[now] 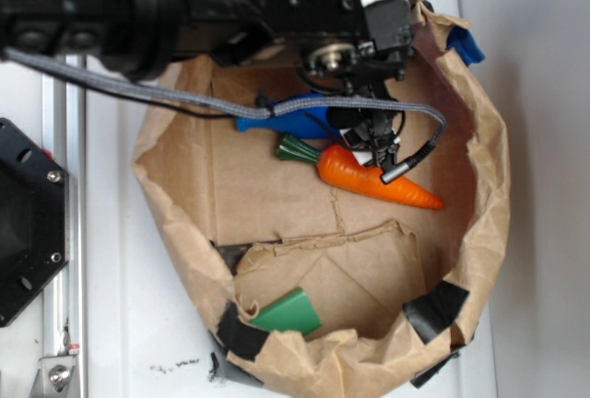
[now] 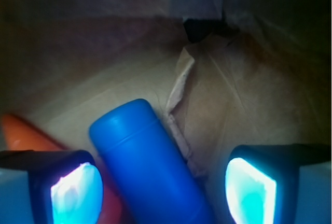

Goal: Grab the blue bottle.

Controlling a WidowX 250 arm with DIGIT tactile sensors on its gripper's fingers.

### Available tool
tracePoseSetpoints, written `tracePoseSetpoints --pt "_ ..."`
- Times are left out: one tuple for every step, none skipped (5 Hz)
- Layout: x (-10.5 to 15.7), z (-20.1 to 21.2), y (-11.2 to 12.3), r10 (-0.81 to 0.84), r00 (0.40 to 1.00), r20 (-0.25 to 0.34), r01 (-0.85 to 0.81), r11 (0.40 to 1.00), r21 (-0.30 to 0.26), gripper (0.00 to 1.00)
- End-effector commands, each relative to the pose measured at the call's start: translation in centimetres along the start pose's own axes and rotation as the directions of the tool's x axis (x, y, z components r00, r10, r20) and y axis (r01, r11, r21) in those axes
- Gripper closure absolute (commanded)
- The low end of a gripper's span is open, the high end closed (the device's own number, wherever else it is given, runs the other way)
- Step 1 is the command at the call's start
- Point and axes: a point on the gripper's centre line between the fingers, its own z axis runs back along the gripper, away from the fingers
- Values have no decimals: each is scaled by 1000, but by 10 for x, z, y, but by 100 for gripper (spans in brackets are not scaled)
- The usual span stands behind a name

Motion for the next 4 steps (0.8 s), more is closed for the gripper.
tracePoseSetpoints --pt "2 -14 -6 -47 999 16 47 998 44 0" --pt "-1 -23 -9 -77 997 1 76 995 66 0" --pt "-2 -24 -11 -92 996 -3 92 994 65 0" --pt "-2 -26 -10 -100 995 -8 100 993 66 0"
